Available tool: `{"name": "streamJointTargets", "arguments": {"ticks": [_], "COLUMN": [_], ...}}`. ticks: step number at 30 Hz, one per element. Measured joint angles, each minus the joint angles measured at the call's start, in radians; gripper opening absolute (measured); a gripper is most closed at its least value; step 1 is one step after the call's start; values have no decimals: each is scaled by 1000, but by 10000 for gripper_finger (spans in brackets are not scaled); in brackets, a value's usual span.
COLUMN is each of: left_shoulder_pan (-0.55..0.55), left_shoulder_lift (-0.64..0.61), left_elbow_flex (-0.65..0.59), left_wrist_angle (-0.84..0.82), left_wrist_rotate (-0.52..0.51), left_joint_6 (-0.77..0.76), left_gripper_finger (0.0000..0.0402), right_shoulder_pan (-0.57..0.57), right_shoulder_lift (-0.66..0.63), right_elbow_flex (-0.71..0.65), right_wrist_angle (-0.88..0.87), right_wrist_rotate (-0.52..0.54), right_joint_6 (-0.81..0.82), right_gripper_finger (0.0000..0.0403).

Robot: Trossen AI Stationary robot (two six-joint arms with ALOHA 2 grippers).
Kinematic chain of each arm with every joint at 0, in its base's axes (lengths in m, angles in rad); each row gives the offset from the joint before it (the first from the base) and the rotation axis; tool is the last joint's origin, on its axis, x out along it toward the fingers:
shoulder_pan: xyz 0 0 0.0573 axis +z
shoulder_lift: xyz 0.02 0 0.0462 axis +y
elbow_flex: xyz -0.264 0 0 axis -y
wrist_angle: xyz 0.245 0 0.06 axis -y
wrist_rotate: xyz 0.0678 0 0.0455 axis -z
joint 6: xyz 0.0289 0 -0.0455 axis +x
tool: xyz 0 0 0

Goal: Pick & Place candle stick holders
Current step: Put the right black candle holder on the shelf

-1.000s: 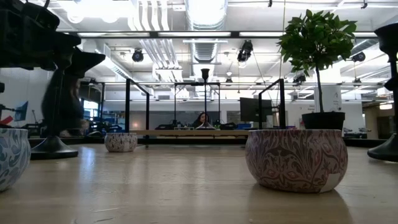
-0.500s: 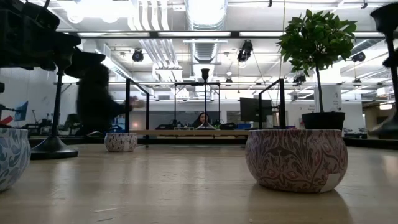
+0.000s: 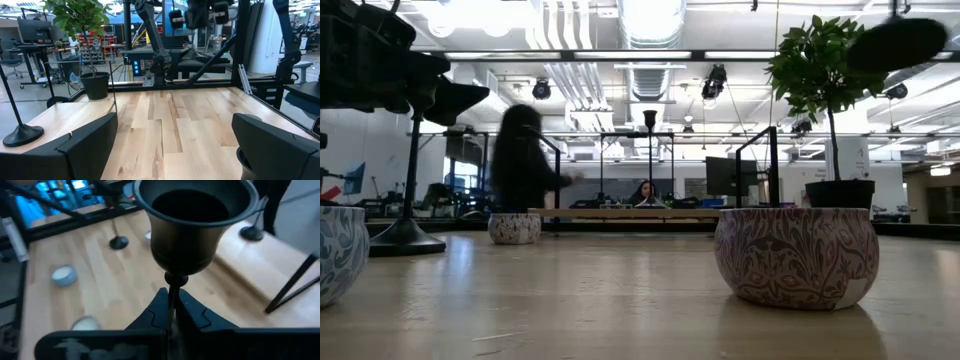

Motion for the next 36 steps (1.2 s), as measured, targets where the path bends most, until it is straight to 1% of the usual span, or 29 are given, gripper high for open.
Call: {"name": "streamJointTargets", "arguments": {"ticks": [5,8,13,16,18,20,23,26,32,36], "left_shoulder_pan": [0,0,0,0,0,0,-1,-1,-1,-1], "left_shoulder_lift": [0,0,0,0,0,0,0,0,0,0], "left_elbow_flex": [0,0,0,0,0,0,0,0,0,0], "left_wrist_angle": [0,0,0,0,0,0,0,0,0,0], "left_wrist_rotate": [0,0,0,0,0,0,0,0,0,0], "left_joint_6": [0,0,0,0,0,0,0,0,0,0], "left_gripper_finger": [399,399,399,399,399,399,399,399,399,399], "right_shoulder_pan": [-101,-159,-295,-390,-448,-511,-582,-645,-797,-897], "right_shoulder_lift": [-3,-3,6,17,24,32,32,32,29,29], "right_elbow_flex": [12,5,-6,-16,-25,-30,-33,-34,-35,-35], "right_wrist_angle": [7,57,214,354,416,461,469,496,621,668], "right_wrist_rotate": [-23,-24,-27,-27,-37,-60,-118,-165,-306,-373], "right_joint_6": [-59,-82,-189,-316,-385,-418,-430,-484,-689,-777], "right_gripper_finger": [9,9,8,8,8,8,8,8,8,8]}}
